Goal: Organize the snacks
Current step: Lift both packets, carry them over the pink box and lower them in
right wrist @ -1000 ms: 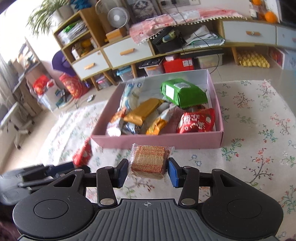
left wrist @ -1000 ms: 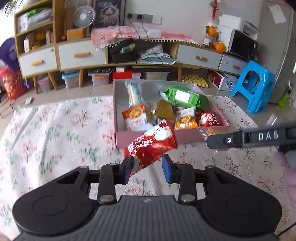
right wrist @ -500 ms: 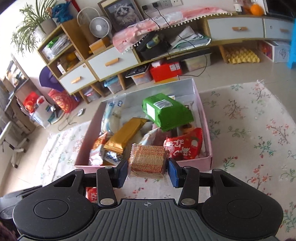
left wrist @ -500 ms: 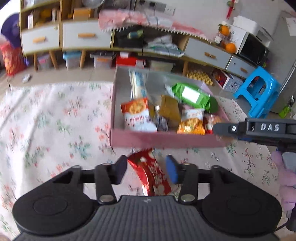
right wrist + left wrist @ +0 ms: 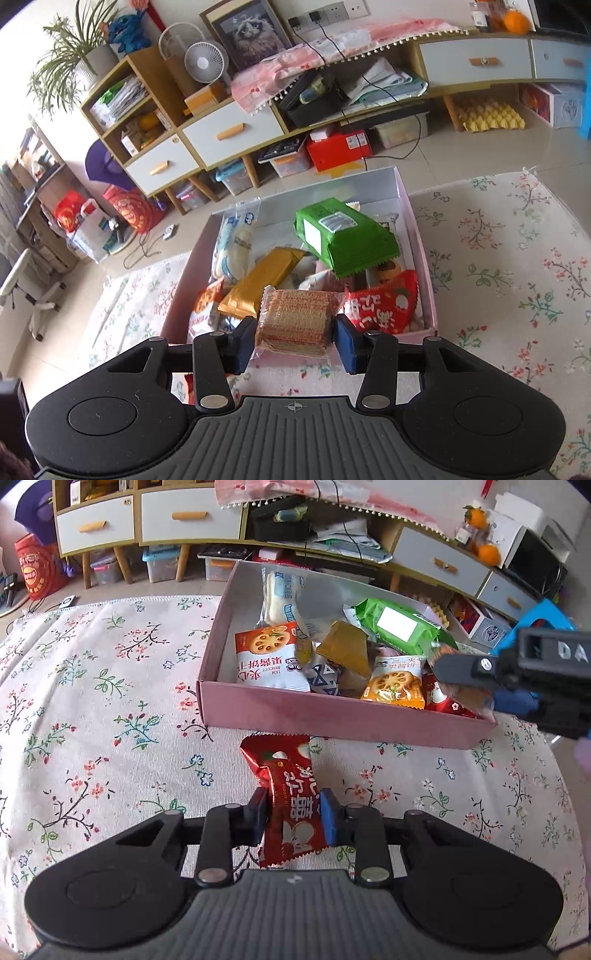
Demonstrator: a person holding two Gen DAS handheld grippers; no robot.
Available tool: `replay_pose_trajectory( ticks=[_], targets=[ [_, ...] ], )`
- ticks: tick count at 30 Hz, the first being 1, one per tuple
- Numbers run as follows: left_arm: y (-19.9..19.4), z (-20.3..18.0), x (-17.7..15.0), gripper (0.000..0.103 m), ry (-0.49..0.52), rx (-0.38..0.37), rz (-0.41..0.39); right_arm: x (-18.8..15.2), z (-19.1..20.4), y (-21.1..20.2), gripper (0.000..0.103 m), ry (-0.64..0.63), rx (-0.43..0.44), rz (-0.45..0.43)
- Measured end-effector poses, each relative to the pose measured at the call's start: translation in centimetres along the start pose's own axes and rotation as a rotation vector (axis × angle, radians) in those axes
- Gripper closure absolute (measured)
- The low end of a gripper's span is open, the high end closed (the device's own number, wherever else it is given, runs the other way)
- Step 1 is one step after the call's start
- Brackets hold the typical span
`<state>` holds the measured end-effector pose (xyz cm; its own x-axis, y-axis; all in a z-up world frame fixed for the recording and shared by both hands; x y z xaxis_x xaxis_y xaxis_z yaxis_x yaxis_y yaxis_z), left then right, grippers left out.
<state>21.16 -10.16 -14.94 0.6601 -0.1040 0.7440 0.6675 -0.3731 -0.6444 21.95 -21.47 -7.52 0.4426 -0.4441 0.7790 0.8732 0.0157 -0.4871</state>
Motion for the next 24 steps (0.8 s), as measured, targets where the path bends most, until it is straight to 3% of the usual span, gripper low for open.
replay_pose_trajectory(
  ticks=[14,22,24],
  targets=[
    [-2.5,-1.6,3.2,0.077,0.052,-0.058,-0.049,0.9,-0.9,2.2,0.058,0.132,0.042,-0.004],
    [-0.6,-1.9,6.2,0.077,0.035,-0.048,-0.092,0.6,-1.6,3.1,0.055,0.207,0.053,0.012],
    [0.0,-2.1,6.9,0.077,0.031,-0.043,-0.104,0.8,-1.9,3.0,0.048,0.233,0.055,0.01]
  ],
)
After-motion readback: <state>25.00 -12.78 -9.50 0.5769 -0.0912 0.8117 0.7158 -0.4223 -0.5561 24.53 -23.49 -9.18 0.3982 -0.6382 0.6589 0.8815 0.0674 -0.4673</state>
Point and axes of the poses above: each gripper's, at about its wrist camera, not at the fingertips, and y roughly the way its jaws point, z to its left, x to its top, the point moved 10 cm from there along y, roughly the way its jaws point, and after that the axes turned 14 degrees about -z, right-handed, at the moved point
